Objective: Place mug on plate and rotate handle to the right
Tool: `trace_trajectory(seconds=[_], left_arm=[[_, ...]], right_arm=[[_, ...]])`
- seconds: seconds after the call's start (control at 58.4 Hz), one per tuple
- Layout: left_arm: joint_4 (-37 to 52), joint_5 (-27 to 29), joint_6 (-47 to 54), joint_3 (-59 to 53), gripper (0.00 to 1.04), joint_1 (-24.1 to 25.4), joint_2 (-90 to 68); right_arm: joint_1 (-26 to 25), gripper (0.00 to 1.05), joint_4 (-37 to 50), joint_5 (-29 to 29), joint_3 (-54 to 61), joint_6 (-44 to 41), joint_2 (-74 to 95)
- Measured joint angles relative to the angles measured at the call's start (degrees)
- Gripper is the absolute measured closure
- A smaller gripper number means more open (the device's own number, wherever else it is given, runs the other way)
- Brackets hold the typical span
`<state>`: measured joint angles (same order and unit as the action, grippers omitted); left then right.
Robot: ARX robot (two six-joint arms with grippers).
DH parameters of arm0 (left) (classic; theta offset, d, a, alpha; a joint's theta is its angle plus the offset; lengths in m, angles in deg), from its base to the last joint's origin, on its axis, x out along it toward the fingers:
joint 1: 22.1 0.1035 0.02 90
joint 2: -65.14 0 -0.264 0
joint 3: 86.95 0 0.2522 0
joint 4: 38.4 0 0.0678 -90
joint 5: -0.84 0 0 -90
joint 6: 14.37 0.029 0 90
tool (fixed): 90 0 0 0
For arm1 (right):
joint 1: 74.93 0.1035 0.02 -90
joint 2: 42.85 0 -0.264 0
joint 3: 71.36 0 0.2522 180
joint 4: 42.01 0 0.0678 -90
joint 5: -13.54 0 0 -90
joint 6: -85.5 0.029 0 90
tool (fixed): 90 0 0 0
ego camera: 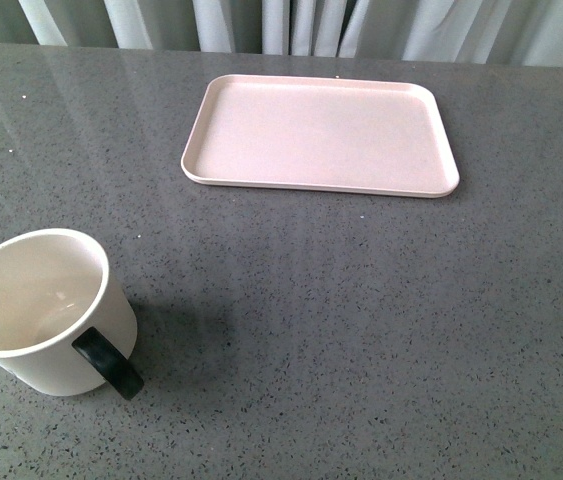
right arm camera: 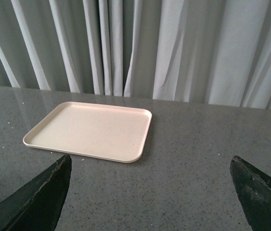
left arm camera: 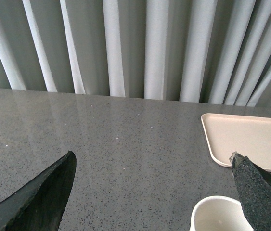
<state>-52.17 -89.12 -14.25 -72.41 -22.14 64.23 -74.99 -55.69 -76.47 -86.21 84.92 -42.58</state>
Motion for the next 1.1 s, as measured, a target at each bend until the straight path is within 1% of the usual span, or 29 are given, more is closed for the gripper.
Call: trace_trajectory(seconds=[0.548, 0.565, 0.583, 0.617, 0.634, 0.668, 0.72, 0.788, 0.857, 0.96, 1.045, 1.097], left_arm=[[-0.02, -0.02, 0.00, 0.00, 0.09, 0.00, 0.00], [-1.53, -1.60, 0.72, 0.44, 0.09, 0.46, -0.96], [-7.39, -6.36, 2.08, 2.73, 0.09, 1.77, -3.34], [-14.67, -11.06, 4.76, 6.58, 0.09, 3.10, -9.62], [-17.03, -12.50, 6.12, 8.31, 0.09, 3.61, -13.14], [-18.10, -13.22, 7.82, 10.05, 0.09, 3.80, -18.25], [-16.83, -13.14, 9.86, 11.61, 0.09, 3.96, -24.22], [-10.91, -13.07, 13.53, 14.78, 0.09, 4.24, -35.93], [-6.84, -12.02, 15.32, 17.25, 0.09, 4.35, -43.95], [-4.61, -12.09, 15.72, 19.98, 0.09, 4.15, -51.34], [-3.28, -11.78, 15.72, 22.16, 0.09, 3.02, -57.51], [-2.12, -10.67, 15.82, 22.93, 0.09, 1.88, -60.41]], right_arm=[[0.00, 0.09, 0.00, 0.00, 0.00, 0.00, 0.00], [0.00, 0.09, 0.00, 0.00, 0.00, 0.00, 0.00], [0.00, 0.09, 0.00, -0.04, 0.00, 0.00, 0.00], [0.00, 0.09, 0.00, 0.00, 0.00, 0.00, 0.00], [0.00, 0.09, 0.00, 0.11, 0.00, 0.00, 0.00], [0.00, 0.09, 0.00, 0.07, 0.00, 0.00, 0.00], [0.00, 0.09, 0.00, 0.04, 0.00, 0.00, 0.00], [0.00, 0.09, 0.00, 0.02, 0.00, 0.00, 0.00], [0.00, 0.09, 0.00, 0.02, 0.00, 0.00, 0.00], [0.00, 0.09, 0.00, 0.04, 0.00, 0.00, 0.00], [0.00, 0.09, 0.00, 0.04, 0.00, 0.00, 0.00], [0.00, 0.09, 0.00, 0.04, 0.00, 0.00, 0.00]])
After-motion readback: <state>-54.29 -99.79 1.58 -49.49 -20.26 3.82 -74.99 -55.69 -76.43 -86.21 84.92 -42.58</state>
